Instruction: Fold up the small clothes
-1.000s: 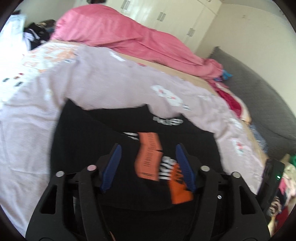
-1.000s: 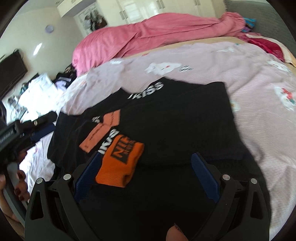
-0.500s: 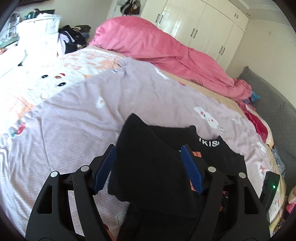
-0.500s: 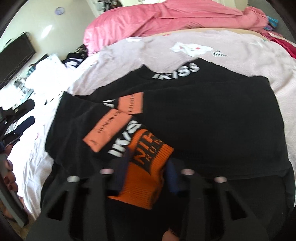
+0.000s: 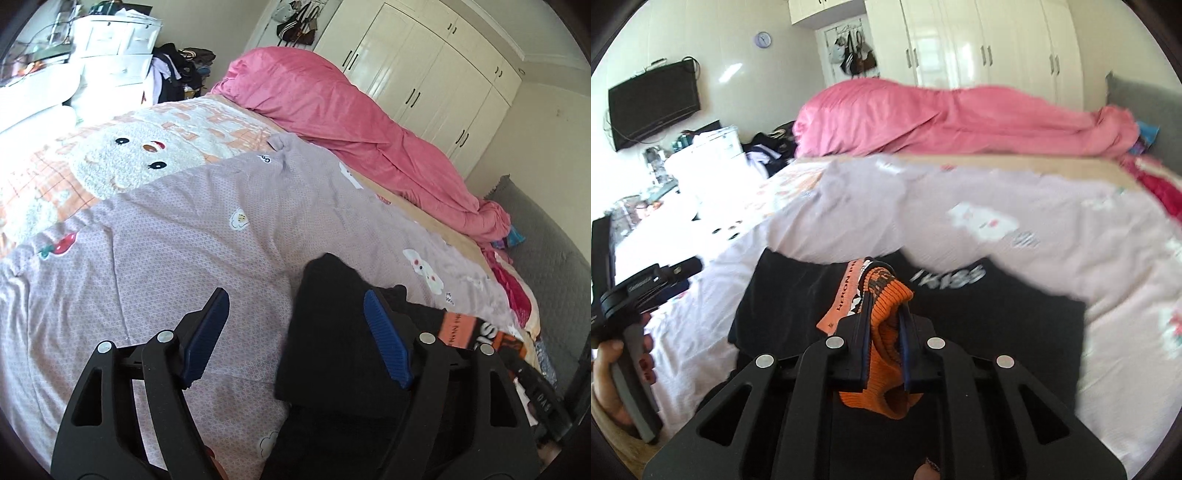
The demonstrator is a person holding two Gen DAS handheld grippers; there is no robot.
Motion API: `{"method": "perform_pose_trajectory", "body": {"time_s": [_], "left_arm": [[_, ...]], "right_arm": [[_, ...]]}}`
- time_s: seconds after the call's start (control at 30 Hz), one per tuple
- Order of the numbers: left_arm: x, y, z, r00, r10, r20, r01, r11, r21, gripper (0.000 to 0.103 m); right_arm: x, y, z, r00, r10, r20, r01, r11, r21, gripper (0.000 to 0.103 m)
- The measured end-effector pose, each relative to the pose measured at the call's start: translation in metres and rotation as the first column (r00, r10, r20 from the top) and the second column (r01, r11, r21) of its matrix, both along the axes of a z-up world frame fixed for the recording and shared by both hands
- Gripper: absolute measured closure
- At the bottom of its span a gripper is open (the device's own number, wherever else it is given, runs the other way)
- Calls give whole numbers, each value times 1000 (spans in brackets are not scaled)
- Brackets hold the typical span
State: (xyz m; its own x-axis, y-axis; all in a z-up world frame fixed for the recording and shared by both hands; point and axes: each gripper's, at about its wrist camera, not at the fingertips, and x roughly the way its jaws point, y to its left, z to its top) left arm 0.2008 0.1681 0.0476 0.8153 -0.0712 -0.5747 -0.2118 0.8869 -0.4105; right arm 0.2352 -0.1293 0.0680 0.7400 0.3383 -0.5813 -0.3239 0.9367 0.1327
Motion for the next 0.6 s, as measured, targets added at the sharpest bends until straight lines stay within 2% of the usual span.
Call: {"method": "perform_pose_trajectory", "body": {"time_s": [0.2,0.33,0.5,0.6], "left_arm": [[2,-5,0,1000,-8,-2,8,1000,10,35],[10,-22,-6,999,-46,-26,47,998,39,35],[22,-47,-11,993,-104,-62,109,990,91,35],[33,-66,-14,983,-166,-77,174,980,98,35]], "right_arm": [[13,-31,3,997,-80,5,80,995,-66,92],[18,-47,-15,992,-127,-11,125,987,-103,92],[19,-59,-40,985,-162,-62,156,983,-101,91],[18,-62,-50,981,-175,-83,166,980,-109,91]]}}
